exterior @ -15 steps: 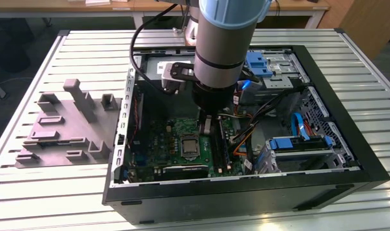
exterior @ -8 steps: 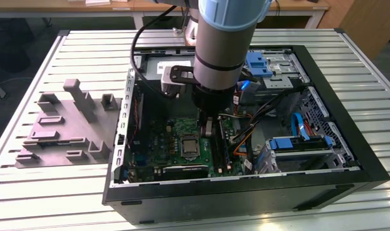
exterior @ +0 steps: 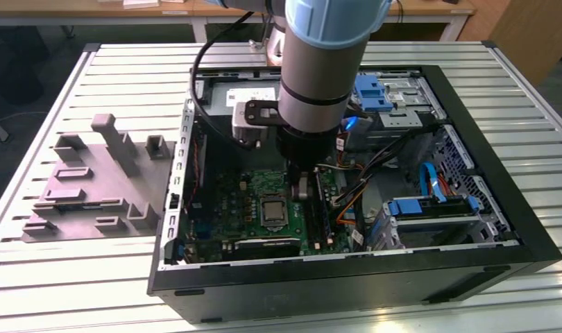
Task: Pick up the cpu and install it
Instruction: 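Install the first cpu locking lever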
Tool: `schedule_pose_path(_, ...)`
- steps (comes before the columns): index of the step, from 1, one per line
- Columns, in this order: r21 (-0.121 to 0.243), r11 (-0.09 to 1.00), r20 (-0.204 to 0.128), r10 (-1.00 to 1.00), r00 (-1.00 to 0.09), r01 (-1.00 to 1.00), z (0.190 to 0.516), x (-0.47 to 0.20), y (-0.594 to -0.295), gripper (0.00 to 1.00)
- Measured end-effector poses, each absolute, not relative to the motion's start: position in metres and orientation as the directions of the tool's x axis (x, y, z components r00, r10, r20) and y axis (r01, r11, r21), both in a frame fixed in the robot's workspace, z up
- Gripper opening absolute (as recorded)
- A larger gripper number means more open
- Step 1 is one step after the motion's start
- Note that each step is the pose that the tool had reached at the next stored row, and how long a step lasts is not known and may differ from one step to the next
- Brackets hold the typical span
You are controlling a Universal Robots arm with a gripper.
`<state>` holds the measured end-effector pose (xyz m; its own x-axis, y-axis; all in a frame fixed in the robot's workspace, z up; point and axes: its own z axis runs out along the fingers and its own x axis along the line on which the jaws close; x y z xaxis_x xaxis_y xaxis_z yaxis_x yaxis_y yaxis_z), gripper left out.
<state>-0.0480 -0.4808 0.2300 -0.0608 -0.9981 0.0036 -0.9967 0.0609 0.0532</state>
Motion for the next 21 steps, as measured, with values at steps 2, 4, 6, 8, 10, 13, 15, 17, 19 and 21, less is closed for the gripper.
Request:
schedule_pose_path(2, 0.054, 0.048, 0.004, -0.999, -0.048, -0.997, 0.229, -0.048, -0.481, 0.11)
schedule_pose_path(4, 0.053, 0.044, 0.014, -0.999, -0.044, -0.998, 0.228, -0.048, -0.481, 0.11)
schedule_pose_path(6, 0.053, 0.043, 0.032, -0.999, -0.042, -0.998, 0.227, -0.048, -0.481, 0.11)
schedule_pose_path(8, 0.052, 0.038, 0.044, -0.998, -0.036, -0.998, 0.225, -0.048, -0.481, 0.11)
schedule_pose_path(10, 0.052, 0.019, 0.045, -0.999, -0.017, -0.998, 0.223, -0.048, -0.481, 0.11)
schedule_pose_path(13, 0.052, -0.012, 0.045, -0.999, 0.014, -0.999, 0.22, -0.048, -0.482, 0.11)
schedule_pose_path(15, 0.052, -0.019, 0.045, -0.999, 0.021, -0.998, 0.218, -0.049, -0.483, 0.11)
schedule_pose_path(17, 0.052, -0.024, 0.045, -0.999, 0.027, -0.998, 0.216, -0.049, -0.484, 0.11)
schedule_pose_path(19, 0.052, -0.029, 0.045, -0.999, 0.031, -0.998, 0.214, -0.049, -0.486, 0.11)
schedule_pose_path(21, 0.052, -0.034, 0.045, -0.998, 0.036, -0.998, 0.212, -0.049, -0.487, 0.11)
